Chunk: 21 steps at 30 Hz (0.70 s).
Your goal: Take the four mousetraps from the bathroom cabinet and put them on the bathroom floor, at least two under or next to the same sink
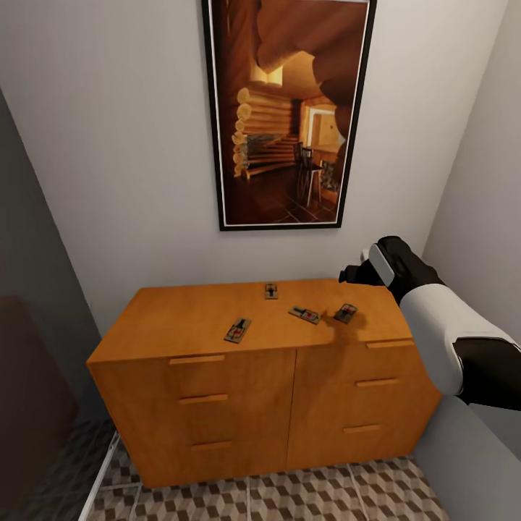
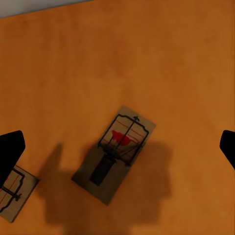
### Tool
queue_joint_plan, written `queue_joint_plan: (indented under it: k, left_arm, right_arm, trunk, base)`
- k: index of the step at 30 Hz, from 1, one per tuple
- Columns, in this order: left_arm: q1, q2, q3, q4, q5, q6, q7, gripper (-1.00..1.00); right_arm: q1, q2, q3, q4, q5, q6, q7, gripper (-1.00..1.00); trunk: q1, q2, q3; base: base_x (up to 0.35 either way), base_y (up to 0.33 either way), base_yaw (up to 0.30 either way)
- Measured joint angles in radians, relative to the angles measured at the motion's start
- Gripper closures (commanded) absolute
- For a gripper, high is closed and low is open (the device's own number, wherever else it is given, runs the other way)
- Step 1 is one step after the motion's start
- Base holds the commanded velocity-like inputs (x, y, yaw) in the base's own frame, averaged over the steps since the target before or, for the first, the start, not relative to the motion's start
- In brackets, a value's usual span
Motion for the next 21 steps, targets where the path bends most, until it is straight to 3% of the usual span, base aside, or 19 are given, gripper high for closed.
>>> queue_joint_plan:
  k: [21]
  left_arm:
    - [0.000, 0.000, 0.000, 0.000, 0.000, 0.000, 0.000, -1.00]
  right_arm:
    - [0.000, -0.002, 0.000, -0.001, 0.000, 0.000, 0.000, -1.00]
  trunk:
    - [0.000, 0.000, -0.033]
  base:
    - [0.000, 0.000, 0.000]
